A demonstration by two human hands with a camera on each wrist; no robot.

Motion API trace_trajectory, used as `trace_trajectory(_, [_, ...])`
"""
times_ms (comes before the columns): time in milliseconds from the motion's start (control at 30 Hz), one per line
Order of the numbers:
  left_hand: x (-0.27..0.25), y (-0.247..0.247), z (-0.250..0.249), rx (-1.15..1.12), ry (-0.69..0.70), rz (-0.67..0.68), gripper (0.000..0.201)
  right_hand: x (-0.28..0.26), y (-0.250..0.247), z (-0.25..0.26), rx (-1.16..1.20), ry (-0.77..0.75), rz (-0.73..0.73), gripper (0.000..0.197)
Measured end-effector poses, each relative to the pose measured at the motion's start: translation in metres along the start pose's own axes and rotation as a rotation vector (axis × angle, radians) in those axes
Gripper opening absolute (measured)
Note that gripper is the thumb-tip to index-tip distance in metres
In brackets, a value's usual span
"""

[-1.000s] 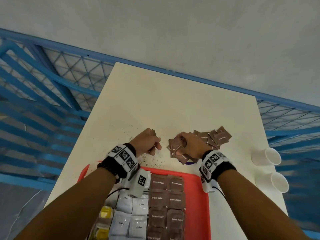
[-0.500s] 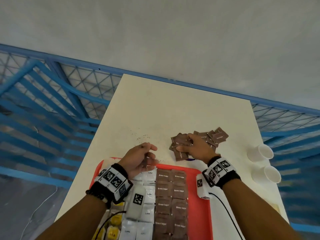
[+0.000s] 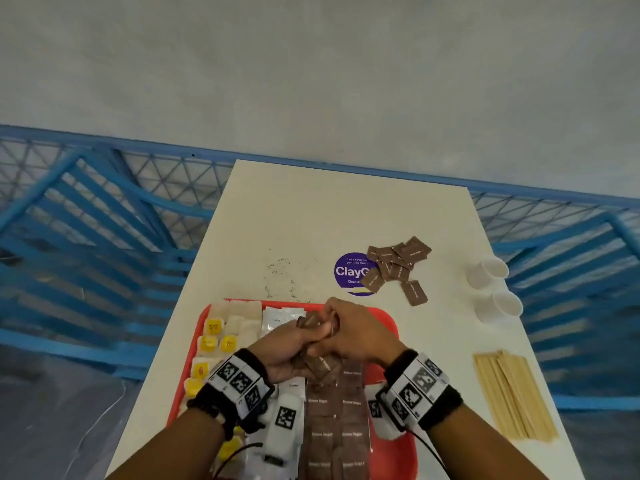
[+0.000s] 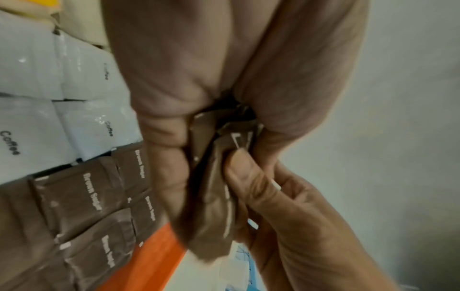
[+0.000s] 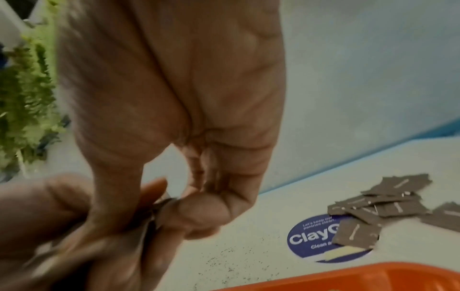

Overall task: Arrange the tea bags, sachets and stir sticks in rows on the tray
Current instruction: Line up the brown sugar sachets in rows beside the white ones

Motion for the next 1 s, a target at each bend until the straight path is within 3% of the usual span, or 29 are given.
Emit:
trace_trajectory(133, [0.002,0.009,-0.019,-0.008,0.099,-0.205,0.023,-0.009,-0.009,0.001,0.064,0.087,-0.188,0.050])
trace_trajectory(333, [0.002,0.029,-0.048,0.046,0.334,-0.437,0.012,-0.020,-0.023,0.002,0.377,0.141,-0.165,0.048])
trace_trajectory(400, [-0.006,0.031,-0.050,0.117,0.339,-0.404,0.013,-0.024,-0.031,0.003,0.409,0.088,-0.167,0.042])
trace_trajectory(533, [-0.030,0.022,-0.042,0.307,0.181,-0.185,0.016,-0.032,-0.041,0.000,0.437,-0.055,-0.168,0.025])
trace_trajectory(600, [-0.039,0.018,-0.037,0.353,0.163,-0.146,0.015,-0.037,-0.038,0.000,0.418,-0.115,-0.179,0.023])
trace_trajectory(800, [-0.053,0.013,-0.020,0.373,0.243,-0.206,0.015,-0.047,-0.026,-0.001,0.509,-0.251,-0.299,0.022])
trace_trajectory(900, [-0.058,0.008,-0.010,0.331,0.268,-0.262,0.017,-0.056,-0.027,-0.006,0.619,-0.232,-0.357,0.021])
trace_trajectory(1000, [-0.058,0.007,-0.005,0.306,0.279,-0.305,0.015,-0.066,-0.013,-0.011,0.625,-0.087,-0.208,0.035])
Point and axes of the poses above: each hand's wrist, its own x-axis towards the middle knuckle, its own y-axis out of the palm, z = x × y, the point moved 2 cm from there along x, towards the middle knuckle, and after that the axes turned 12 degrees about x, right-handed, at the moved point
